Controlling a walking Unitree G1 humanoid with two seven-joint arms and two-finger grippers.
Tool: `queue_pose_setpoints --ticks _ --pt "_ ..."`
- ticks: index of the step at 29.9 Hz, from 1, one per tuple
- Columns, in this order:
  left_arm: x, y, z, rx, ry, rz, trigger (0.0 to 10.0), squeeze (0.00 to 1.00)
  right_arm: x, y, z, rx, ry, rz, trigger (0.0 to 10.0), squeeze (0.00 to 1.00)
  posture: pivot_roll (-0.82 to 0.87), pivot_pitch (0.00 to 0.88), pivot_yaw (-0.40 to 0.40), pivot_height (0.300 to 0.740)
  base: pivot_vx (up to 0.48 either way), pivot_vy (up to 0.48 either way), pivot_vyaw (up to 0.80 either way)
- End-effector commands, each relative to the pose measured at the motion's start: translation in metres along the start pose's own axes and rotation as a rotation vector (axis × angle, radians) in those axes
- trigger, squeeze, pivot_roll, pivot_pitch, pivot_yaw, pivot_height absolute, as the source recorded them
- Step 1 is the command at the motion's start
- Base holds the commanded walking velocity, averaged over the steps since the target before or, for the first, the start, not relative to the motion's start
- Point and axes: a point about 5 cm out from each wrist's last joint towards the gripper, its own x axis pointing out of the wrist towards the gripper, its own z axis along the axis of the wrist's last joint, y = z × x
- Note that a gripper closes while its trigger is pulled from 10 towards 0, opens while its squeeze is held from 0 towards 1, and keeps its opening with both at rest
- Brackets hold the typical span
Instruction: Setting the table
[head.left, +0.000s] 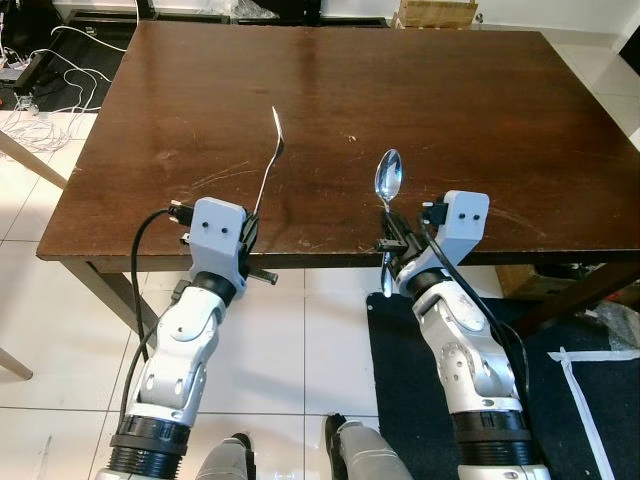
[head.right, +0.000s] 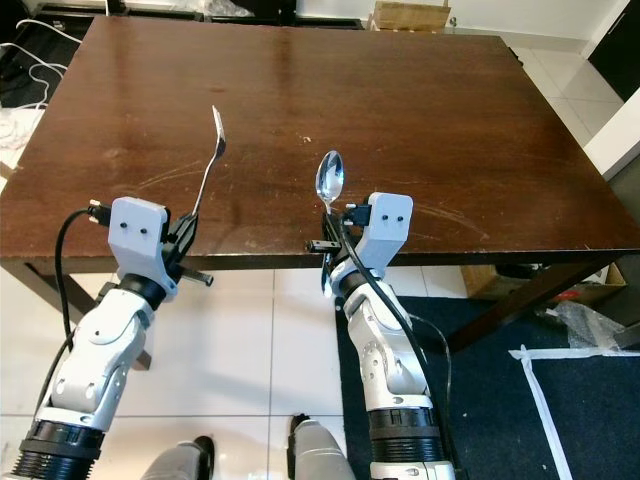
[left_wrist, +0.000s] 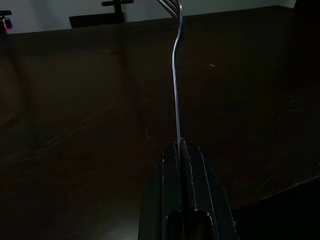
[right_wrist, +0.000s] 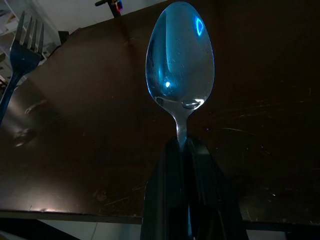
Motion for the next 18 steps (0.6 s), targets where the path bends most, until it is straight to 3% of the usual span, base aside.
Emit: queue_pose_setpoints --ticks 1,18 --pt "0.0 -0.0017 -0.0023 0.005 0.008 -0.002 10.0 0.0 0.0002 0.0 -0.0026 0.001 0.009 0.004 10.0 0.0 0.0 0.076 -0.011 0.74 0.0 0.0 0.0" --pt "0.0007 -0.0033 -0.0019 -0.005 0.006 0.001 10.0 0.0 0.0003 0.0005 -0.003 -0.003 0.009 0.007 10.0 0.0 0.0 0.076 -0.012 0.74 0.0 0.0 0.0"
